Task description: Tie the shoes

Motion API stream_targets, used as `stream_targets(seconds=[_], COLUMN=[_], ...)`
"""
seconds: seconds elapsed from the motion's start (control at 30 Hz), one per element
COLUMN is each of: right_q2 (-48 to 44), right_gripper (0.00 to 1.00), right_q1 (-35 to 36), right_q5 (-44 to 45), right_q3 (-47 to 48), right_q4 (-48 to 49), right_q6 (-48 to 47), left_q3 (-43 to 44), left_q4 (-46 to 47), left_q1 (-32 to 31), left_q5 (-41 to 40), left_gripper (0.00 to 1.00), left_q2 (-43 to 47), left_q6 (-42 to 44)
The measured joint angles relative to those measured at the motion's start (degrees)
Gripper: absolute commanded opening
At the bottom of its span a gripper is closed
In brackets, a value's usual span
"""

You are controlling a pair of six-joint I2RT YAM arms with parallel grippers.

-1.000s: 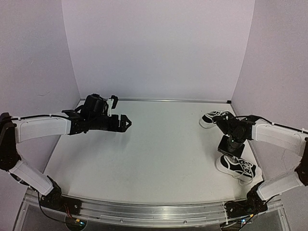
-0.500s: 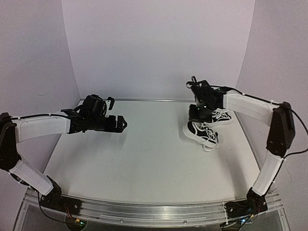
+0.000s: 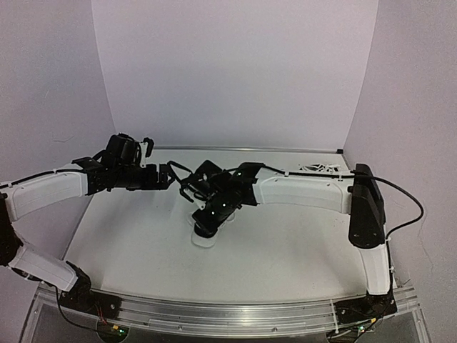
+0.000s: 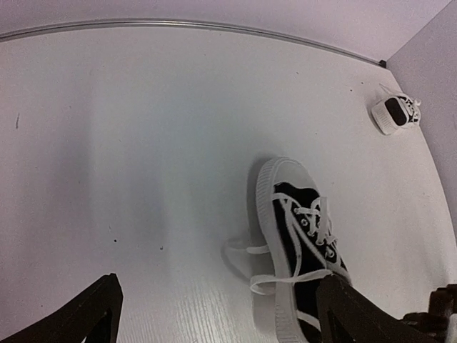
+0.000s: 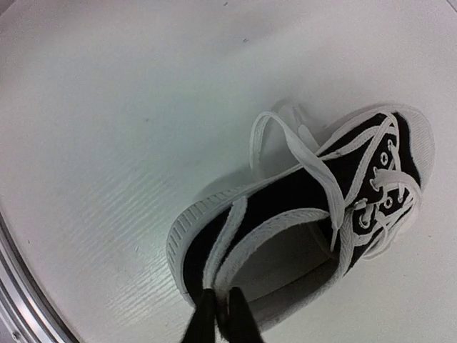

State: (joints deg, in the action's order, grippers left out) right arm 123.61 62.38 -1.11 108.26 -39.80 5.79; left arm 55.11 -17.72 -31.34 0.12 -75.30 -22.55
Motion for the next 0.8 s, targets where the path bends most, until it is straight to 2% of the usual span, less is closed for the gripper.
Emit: stream_targets(seconds=[0.03,0.07,0.1,0.17,0.27,0.4,0.5,0.63,0.73,0.8], right_q2=[-0.4,-0.8,-1.4,-2.5,-4.7,-9.4,-15.9,-24.2,-26.8,-27.0], right_gripper=[0.42,0.59,0.67,0.76,0.85,0.91,0.92,0.93,0.93,0.93], right_q1=[0.4,0.6,0.4,-0.5,-1.9,-3.3,-5.5,-13.8,-19.8,-21.1], right_q5=[-0.3,-0.6,-0.7,-1.3,-3.1,-5.0,-8.5,-13.6,-14.7,-15.1], right_q3=[-1.3,-2.8,-3.9,-5.3,-5.7,-6.6,-11.6,-21.3,-26.9,-29.3], right_q4=[0.0,-0.2,-0.4,-0.3,0.8,4.1,8.2,14.0,16.8,17.6], right_q6=[-0.1,-0.1,-0.1,0.4,1.2,3.0,5.1,8.2,9.9,10.5], left_q3=[0.0,-0.1,-0.1,-0.1,-0.4,-2.2,-2.6,0.5,3.7,5.2], left_q4=[0.0,0.0,0.0,0.1,0.1,0.0,-0.6,-3.1,-4.3,-5.5], left_q1=[0.0,0.0,0.0,0.0,0.0,-0.4,-3.2,-9.3,-12.1,-12.4], left_q5=[1.0,2.0,2.8,5.0,7.2,10.2,10.7,10.4,9.7,8.6], left_gripper=[0.94,0.94,0.93,0.91,0.9,0.88,0.86,0.82,0.8,0.8], left_q2=[-0.1,-0.2,-0.3,-0.8,-1.4,-1.3,-1.9,-7.3,-13.0,-15.5], left_q6=[0.0,0.0,0.1,0.0,-0.1,-0.5,-0.5,0.0,0.3,0.5])
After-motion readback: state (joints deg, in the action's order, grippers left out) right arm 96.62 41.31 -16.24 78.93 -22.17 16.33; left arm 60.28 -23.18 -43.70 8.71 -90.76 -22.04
